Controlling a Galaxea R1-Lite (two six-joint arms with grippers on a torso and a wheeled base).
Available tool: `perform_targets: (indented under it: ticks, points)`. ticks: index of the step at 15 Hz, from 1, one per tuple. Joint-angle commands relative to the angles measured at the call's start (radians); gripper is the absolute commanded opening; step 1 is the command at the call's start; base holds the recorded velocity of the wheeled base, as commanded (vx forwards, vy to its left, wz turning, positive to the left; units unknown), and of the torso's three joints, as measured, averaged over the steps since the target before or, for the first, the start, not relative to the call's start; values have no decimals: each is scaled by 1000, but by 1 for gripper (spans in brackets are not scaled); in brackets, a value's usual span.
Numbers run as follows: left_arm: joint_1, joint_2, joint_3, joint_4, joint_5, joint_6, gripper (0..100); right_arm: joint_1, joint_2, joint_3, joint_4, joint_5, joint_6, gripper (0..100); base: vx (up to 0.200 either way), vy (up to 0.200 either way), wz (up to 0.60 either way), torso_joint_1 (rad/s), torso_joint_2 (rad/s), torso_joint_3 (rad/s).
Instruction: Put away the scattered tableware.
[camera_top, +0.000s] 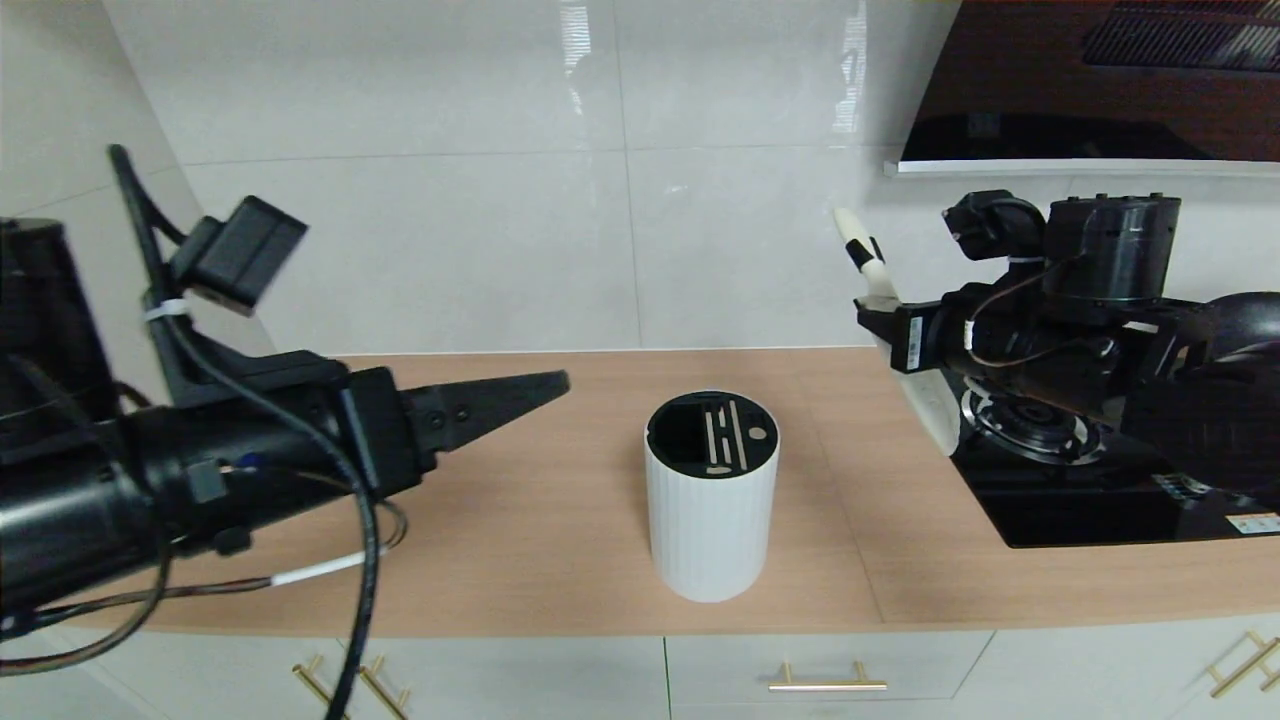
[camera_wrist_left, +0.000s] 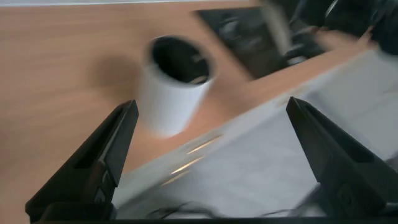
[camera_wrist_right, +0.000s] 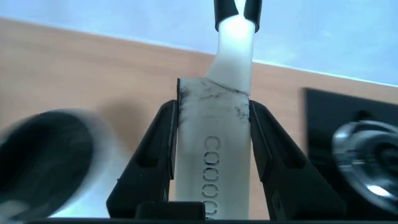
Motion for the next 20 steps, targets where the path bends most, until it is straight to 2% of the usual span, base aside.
perform_targets:
  ticks: [1, 3, 5, 8, 9, 12, 15, 20]
  points:
    - [-47, 219, -17, -139, 1, -73, 100, 94, -48, 40, 4, -8, 6, 0, 0, 0, 0, 0, 0, 0]
    - [-47, 308, -71, -209, 3, -74, 100, 158, -48, 59, 4, -18, 9, 0, 0, 0, 0, 0, 0, 0]
    - [-47, 368, -129, -232, 4, -85, 100, 213, -49, 82, -2, -28, 14, 0, 0, 0, 0, 0, 0, 0]
    - [-63, 375, -146, -289, 0, -177, 100, 287, -51, 105, -5, -70, 18, 0, 0, 0, 0, 0, 0, 0]
    - [-63, 391, -163, -306, 1, -195, 100, 298, -49, 105, -5, -83, 21, 0, 0, 0, 0, 0, 0, 0]
    - [-83, 452, -173, -332, 6, -208, 100, 355, -56, 120, -8, -97, 44, 0, 0, 0, 0, 0, 0, 0]
    - [-104, 477, -175, -374, 8, -258, 100, 398, -56, 134, -11, -120, 46, 0, 0, 0, 0, 0, 0, 0]
    - [-106, 503, -175, -413, 9, -263, 100, 447, -57, 148, -11, -131, 46, 0, 0, 0, 0, 0, 0, 0]
